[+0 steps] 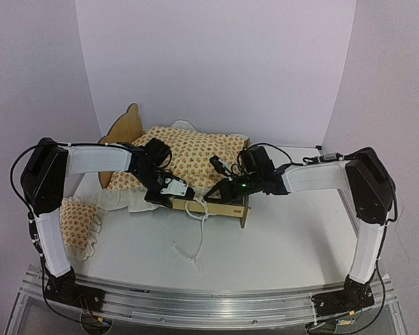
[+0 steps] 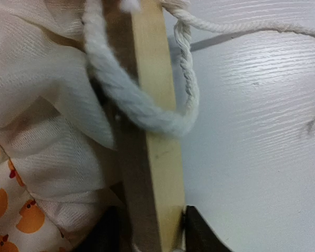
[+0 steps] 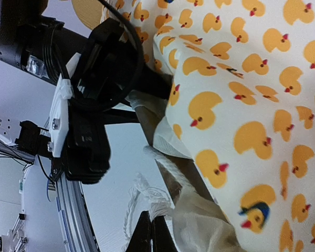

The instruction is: Set up the pet bed

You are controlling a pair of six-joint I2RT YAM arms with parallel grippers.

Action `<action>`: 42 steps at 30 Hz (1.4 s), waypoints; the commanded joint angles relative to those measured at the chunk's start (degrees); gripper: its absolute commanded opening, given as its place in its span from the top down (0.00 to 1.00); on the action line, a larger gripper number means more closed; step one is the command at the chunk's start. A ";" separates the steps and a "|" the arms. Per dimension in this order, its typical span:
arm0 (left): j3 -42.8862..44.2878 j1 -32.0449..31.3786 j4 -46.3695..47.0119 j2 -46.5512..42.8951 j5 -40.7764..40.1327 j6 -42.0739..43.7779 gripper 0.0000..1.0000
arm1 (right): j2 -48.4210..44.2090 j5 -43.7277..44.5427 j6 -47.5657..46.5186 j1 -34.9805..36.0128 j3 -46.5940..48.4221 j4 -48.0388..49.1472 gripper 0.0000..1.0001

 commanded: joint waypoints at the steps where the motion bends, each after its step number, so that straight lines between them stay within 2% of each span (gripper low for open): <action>1: 3.96 -0.61 8.43 -2.98 -3.87 -4.19 0.42 | 0.61 0.15 -0.41 0.38 1.12 0.22 1.00; 4: 6.18 -3.67 7.22 -6.56 0.51 -17.12 0.37 | 0.04 0.09 -0.64 0.39 -0.35 0.30 1.00; 8: 4.87 -9.59 8.22 -10.90 3.75 -32.66 0.38 | -0.58 0.57 -0.29 0.42 -1.66 0.33 1.00; 11: 4.35 -11.27 8.39 -11.20 6.01 -47.54 0.45 | -0.98 0.67 0.07 0.39 -2.19 0.30 1.00; 13: 3.35 -11.31 8.44 -11.35 4.48 -57.61 0.54 | -1.58 0.85 -0.14 0.39 -2.65 0.25 1.00; 16: 0.79 -11.29 7.12 -11.91 1.86 -66.43 0.66 | -2.04 0.95 -0.42 0.40 -3.01 0.22 1.00; 17: 0.05 -11.33 6.18 -11.99 3.48 -68.73 0.67 | -2.08 0.89 -0.33 0.40 -3.10 0.21 1.00; 21: -8.08 -11.31 7.51 -13.06 11.91 -78.51 0.66 | -2.05 1.54 0.36 0.39 -3.49 0.29 1.00; 23: -12.50 -11.26 11.05 -12.85 12.03 -83.29 0.59 | -1.93 1.95 0.45 0.45 -3.42 0.22 1.00; 28: -16.41 -8.73 18.03 -8.65 8.64 -93.91 0.35 | -1.44 2.24 0.71 0.42 -3.16 0.21 1.00; 30: -17.45 -7.84 21.02 -8.00 7.01 -96.66 0.32 | -1.20 2.28 0.85 0.42 -3.15 0.23 1.00; 33: -18.39 -7.59 26.08 -8.42 4.70 -97.37 0.35 | -0.80 2.34 1.04 0.40 -3.01 0.23 1.00; 36: -17.02 -7.71 25.62 -8.27 2.14 -99.78 0.50 | -0.44 2.37 1.07 0.39 -2.80 0.24 1.00; 38: -15.49 -8.12 24.22 -8.48 1.50 -99.23 0.57 | -0.15 2.02 1.12 0.39 -2.59 0.31 1.00; 42: -14.47 -8.47 23.43 -8.81 -2.31 -97.94 0.56 | 0.49 1.52 1.46 0.39 -2.20 0.30 1.00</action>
